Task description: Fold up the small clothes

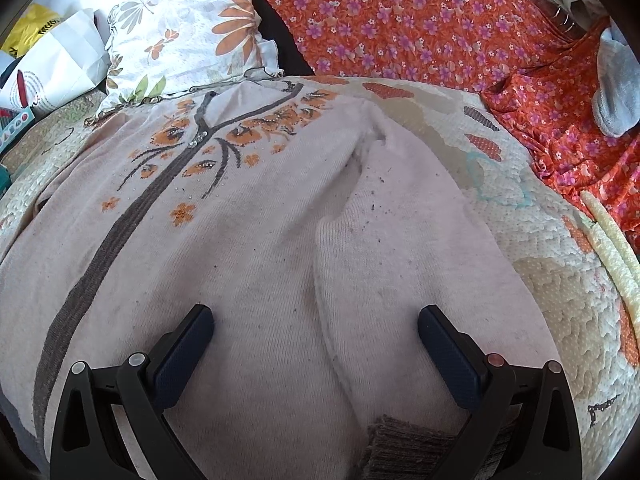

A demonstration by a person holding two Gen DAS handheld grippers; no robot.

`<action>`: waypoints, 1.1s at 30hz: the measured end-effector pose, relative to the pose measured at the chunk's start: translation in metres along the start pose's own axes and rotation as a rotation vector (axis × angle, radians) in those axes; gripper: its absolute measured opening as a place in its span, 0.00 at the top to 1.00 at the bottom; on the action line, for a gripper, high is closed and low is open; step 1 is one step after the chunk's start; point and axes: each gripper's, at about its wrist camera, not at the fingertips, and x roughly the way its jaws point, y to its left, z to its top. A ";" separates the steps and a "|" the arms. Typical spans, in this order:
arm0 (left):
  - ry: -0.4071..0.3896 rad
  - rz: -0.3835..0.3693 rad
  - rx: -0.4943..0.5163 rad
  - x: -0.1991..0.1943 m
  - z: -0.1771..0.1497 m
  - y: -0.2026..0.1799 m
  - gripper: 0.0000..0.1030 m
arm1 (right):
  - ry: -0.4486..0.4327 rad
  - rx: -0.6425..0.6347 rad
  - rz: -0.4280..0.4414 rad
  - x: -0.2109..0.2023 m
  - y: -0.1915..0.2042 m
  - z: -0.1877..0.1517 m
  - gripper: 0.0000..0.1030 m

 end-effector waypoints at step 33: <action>-0.103 -0.056 -0.149 -0.006 0.068 0.020 0.48 | 0.070 0.153 0.181 -0.024 -0.038 0.037 0.15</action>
